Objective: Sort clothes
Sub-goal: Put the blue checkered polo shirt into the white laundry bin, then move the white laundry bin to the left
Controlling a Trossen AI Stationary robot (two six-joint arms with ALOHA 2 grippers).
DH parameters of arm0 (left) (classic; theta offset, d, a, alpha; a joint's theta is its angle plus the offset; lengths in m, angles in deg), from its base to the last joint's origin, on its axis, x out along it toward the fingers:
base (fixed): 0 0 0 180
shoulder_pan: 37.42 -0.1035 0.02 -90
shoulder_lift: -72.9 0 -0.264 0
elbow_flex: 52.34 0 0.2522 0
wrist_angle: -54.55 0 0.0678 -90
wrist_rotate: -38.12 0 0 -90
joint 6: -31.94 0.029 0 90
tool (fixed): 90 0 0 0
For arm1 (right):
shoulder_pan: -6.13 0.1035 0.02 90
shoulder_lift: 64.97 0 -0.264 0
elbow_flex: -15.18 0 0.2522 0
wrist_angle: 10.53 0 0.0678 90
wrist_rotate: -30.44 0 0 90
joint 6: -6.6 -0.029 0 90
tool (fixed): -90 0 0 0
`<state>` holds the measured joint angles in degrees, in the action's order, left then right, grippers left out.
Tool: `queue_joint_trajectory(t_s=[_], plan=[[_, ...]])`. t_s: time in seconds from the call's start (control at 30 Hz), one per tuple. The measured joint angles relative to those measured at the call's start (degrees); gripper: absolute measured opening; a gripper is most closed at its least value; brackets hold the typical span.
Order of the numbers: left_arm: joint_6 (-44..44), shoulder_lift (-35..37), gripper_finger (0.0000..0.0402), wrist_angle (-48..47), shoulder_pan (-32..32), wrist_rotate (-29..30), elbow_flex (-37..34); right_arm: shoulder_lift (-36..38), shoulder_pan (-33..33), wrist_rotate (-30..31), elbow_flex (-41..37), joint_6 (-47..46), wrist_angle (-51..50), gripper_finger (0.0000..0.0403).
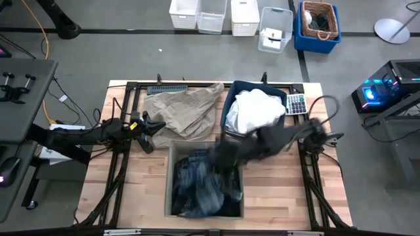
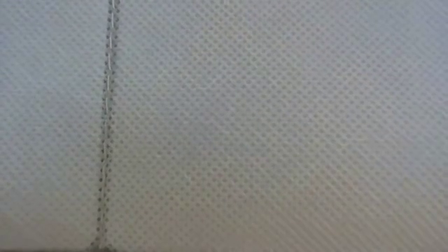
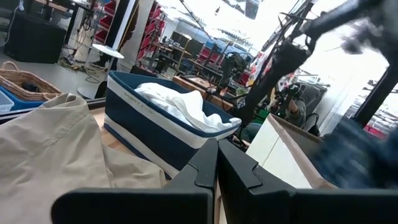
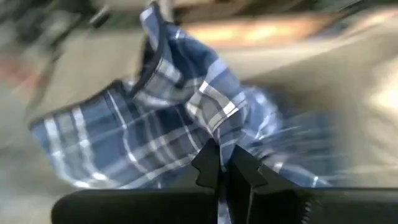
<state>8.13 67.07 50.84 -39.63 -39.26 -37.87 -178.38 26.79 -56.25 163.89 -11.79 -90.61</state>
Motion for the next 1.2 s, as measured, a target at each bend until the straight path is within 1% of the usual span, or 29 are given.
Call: queue_joint_trajectory(t_s=[0.07,0.1,0.13,0.2,0.27,0.33,0.47,0.53,0.63,0.7,0.73,0.8,0.87,0.93,1.1,1.2], plan=[[0.0,0.0,0.0000,0.0,0.0,0.0,0.0,2.5,-2.7,6.9,0.0,0.8,-0.5,0.0002],[0.0,0.0,0.0000,0.0,0.0,0.0,0.0,3.3,-3.8,9.3,0.0,0.9,-0.4,0.0003],[0.0,0.0,0.0000,0.0,0.0,0.0,0.0,3.6,-5.1,10.6,0.0,0.9,-0.3,0.0002],[0.0,0.0,0.0000,0.0,0.0,0.0,0.0,3.3,-6.8,10.3,0.0,0.9,-0.1,0.0002],[0.0,0.0,0.0000,0.0,0.0,0.0,0.0,2.0,-7.2,7.5,-1.2,0.9,0.8,0.0001],[0.0,0.0,0.0000,0.0,0.0,0.0,0.0,0.3,-6.3,2.3,-4.6,1.7,2.8,0.0001],[0.0,0.0,0.0000,0.0,0.0,0.0,0.0,-3.5,-3.3,-7.2,-16.1,2.4,10.7,0.0001],[0.0,0.0,0.0000,0.0,0.0,0.0,0.0,-4.6,-2.0,-9.0,-22.4,1.5,14.5,0.0001],[0.0,0.0,0.0000,0.0,0.0,0.0,0.0,-5.4,-0.8,-9.2,-30.3,-2.4,17.6,0.0001],[0.0,0.0,0.0000,0.0,0.0,0.0,0.0,-5.5,-0.8,-10.6,-33.1,-5.5,18.0,0.0008],[0.0,0.0,0.0000,0.0,0.0,0.0,0.0,-5.5,-0.9,-12.1,-33.4,-6.1,17.8,0.0015],[0.0,0.0,0.0000,0.0,0.0,0.0,0.0,-5.3,-1.3,-14.2,-32.4,-5.4,15.4,0.0036],[0.0,0.0,0.0000,0.0,0.0,0.0,0.0,-5.3,-1.4,-12.9,-29.2,-3.6,11.7,0.0065],[0.0,0.0,0.0000,0.0,0.0,0.0,0.0,-5.3,-1.5,-9.7,-24.3,-1.2,7.7,0.0098],[0.0,0.0,0.0000,0.0,0.0,0.0,0.0,-5.2,-1.6,1.8,-8.7,6.6,-4.1,0.0184],[0.0,0.0,0.0000,0.0,0.0,0.0,0.0,-5.0,-2.7,5.4,0.0,7.9,-11.6,0.0216]])
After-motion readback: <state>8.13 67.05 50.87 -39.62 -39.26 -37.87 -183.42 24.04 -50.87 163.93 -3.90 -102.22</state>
